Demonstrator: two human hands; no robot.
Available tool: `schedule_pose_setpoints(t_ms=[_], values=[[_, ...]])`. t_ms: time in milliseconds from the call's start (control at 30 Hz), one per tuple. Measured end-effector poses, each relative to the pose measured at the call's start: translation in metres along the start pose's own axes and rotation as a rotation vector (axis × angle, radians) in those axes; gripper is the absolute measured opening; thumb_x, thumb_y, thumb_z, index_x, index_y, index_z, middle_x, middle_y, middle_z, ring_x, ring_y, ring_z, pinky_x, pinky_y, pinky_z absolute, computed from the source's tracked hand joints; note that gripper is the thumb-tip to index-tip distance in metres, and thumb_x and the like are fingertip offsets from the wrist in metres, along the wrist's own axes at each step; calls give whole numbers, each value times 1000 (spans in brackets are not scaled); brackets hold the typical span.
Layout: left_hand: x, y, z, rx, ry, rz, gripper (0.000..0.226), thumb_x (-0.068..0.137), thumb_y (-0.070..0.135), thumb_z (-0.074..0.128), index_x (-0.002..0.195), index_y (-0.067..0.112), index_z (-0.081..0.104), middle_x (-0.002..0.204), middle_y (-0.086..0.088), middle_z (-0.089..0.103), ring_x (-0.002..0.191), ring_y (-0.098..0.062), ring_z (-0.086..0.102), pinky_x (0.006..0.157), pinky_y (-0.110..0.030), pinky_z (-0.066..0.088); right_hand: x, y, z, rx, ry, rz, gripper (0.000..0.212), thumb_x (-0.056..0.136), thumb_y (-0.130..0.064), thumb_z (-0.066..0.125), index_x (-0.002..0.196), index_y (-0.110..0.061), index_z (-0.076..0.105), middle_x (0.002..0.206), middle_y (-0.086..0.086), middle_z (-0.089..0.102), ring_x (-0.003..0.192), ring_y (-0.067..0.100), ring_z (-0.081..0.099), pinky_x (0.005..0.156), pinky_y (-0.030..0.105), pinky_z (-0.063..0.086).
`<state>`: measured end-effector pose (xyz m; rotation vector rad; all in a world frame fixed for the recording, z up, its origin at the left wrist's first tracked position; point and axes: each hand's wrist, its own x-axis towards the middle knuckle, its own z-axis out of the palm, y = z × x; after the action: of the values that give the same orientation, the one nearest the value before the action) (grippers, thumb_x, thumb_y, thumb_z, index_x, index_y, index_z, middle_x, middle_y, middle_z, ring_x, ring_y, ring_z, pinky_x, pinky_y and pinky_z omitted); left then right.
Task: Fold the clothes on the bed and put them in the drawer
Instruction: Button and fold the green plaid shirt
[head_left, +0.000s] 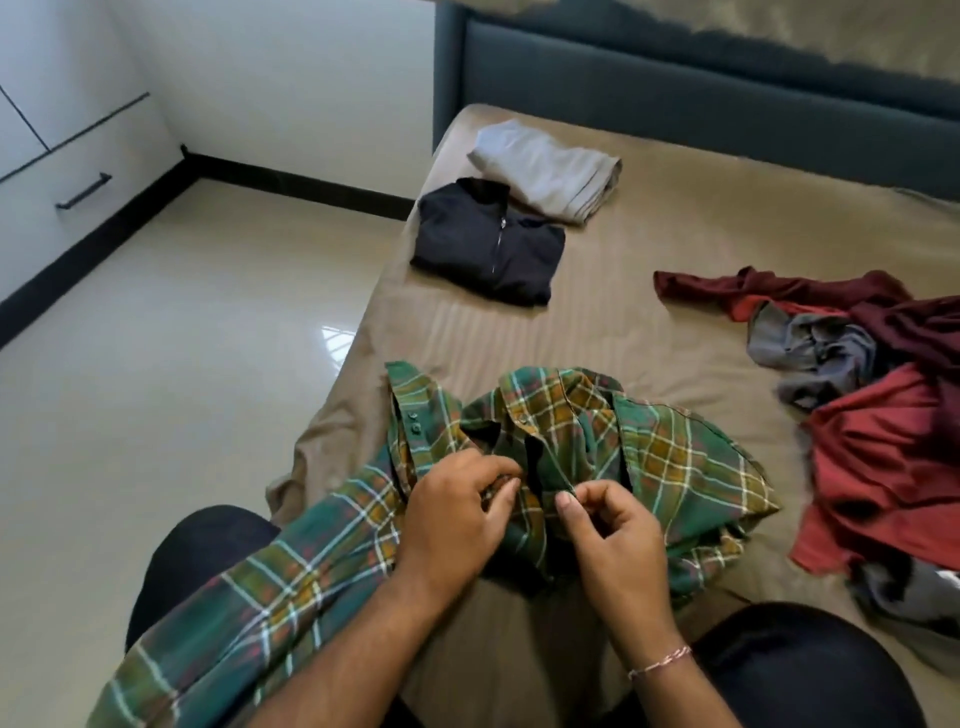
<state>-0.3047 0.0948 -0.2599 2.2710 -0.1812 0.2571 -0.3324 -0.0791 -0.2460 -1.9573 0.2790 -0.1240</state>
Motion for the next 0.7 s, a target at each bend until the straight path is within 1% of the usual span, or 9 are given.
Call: schedule_pose_setpoints(t_ms=[67,133,200,267,367,467,500,633,700], values=[[-4,3,4,-71,-3,7,23,89,22,73,112,22,79,96,10,68,91,-8,65,81,-34,58,-6,3,-2,67,-35,16,20,94,-17,74,75,-21,67,72,-2,66,64,8,59,62,29,50],[-16,8,7,-115,27,16,32,87,15,76,119,18,77,101,9,69,96,-6,66,86,-33,57,-13,6,-5,158,-80,31,18,95,-17,73,78,-21,68,73,-1,64,67,11,58,64,30,50],[-28,14,7,-176,92,15,28,87,14,78,115,17,78,103,9,71,99,-5,67,87,-32,57,-19,3,-7,271,-94,39,13,93,-17,74,81,-19,70,76,-2,66,73,12,61,68,28,53],[-40,21,4,-181,176,51,17,92,18,76,108,19,80,99,10,73,95,-7,68,82,-36,56,-25,-5,-8,383,-101,46,7,88,-20,74,84,-15,72,79,-3,68,76,10,62,71,24,54],[-45,30,-4,-96,287,120,15,96,23,72,109,21,80,96,11,76,86,-12,70,73,-42,56,-28,-15,-4,492,-121,69,15,85,-23,73,92,-9,73,83,-2,70,80,10,64,73,23,55],[-44,35,-7,-198,339,80,18,96,19,71,111,20,80,100,11,77,93,-8,71,79,-37,58,-31,-28,3,580,-163,100,15,83,-24,74,92,-12,73,81,-1,68,74,9,61,68,21,53],[-44,38,-7,-231,325,63,20,95,17,70,112,20,79,101,11,76,96,-7,70,82,-36,57,-30,-30,5,598,-162,109,15,82,-23,74,92,-12,73,80,-1,68,73,8,61,66,20,52],[-51,31,-2,-473,300,-55,26,98,17,65,121,17,77,109,12,73,108,-8,69,93,-26,54,-29,-37,19,575,-173,152,25,82,-22,75,99,-5,73,87,7,72,81,18,66,71,28,57],[-51,28,2,-581,299,-108,25,100,15,62,120,19,77,112,16,73,110,-5,69,94,-20,52,-30,-36,23,570,-144,175,22,81,-21,74,98,-7,74,86,6,73,79,16,67,68,25,57]])
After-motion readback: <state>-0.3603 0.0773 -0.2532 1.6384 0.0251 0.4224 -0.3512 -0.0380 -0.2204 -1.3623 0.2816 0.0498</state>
